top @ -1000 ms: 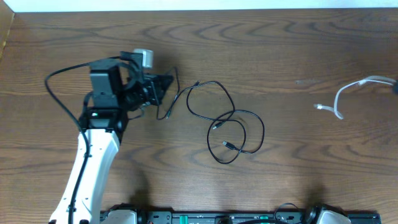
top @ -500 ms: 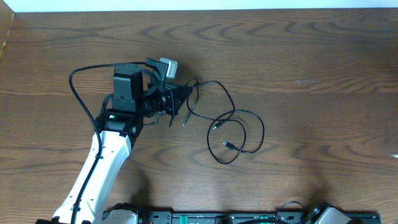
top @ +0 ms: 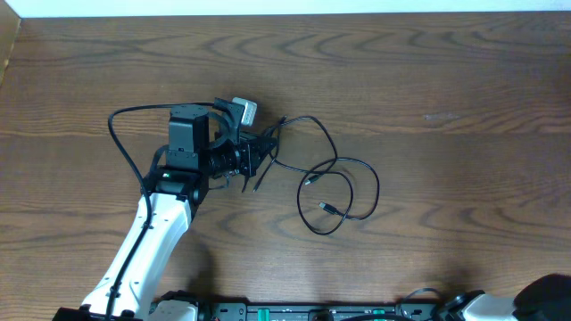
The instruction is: Untangle cables
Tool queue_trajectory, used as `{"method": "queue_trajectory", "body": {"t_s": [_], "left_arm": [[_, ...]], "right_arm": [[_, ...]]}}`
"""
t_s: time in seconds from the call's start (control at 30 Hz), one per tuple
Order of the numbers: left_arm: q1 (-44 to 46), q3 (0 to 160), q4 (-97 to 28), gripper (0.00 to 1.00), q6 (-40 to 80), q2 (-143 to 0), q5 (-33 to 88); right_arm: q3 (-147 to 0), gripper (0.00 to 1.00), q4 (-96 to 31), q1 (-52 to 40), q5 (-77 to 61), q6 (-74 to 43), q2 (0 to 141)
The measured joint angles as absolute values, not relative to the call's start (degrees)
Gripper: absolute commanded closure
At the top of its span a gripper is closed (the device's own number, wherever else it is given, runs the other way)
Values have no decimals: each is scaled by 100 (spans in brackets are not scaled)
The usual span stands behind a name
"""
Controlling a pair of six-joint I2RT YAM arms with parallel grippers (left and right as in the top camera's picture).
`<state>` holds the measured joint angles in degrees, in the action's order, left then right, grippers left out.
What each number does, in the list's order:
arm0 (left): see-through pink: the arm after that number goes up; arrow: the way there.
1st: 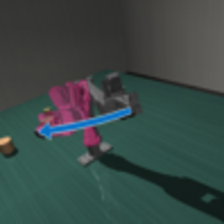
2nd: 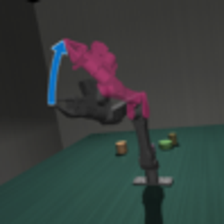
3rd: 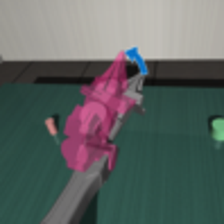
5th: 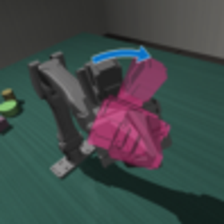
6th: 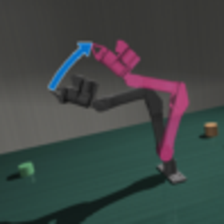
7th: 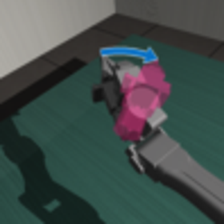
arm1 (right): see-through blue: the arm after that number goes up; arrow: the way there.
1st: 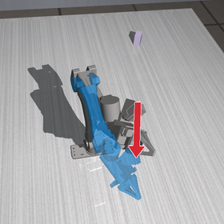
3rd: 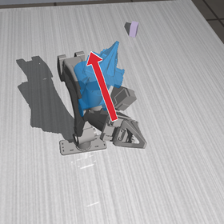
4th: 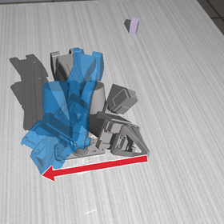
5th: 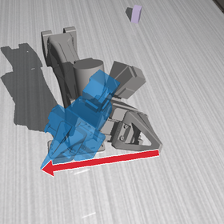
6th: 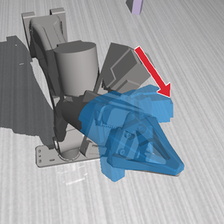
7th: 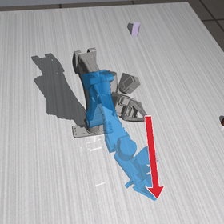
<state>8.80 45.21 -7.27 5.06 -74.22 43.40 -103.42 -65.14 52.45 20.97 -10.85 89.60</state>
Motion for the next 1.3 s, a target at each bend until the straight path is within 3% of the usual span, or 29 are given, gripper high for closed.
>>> {"method": "queue_trajectory", "body": {"t_s": [0.27, 0.7, 1.3], "left_arm": [[880, 4521, -685, 91, 502, -7422, 4342], [1221, 4521, -423, 88, 462, -7419, 4493], [1406, 4521, -401, 87, 462, -7419, 4462]], "right_arm": [[-10136, 99, -6506, 5850, 1525, -1262, 9714], [-7485, 99, -4528, 6320, 1000, -1452, 9717], [-7369, 99, -3981, 6320, 1046, -1468, 9747]]}}
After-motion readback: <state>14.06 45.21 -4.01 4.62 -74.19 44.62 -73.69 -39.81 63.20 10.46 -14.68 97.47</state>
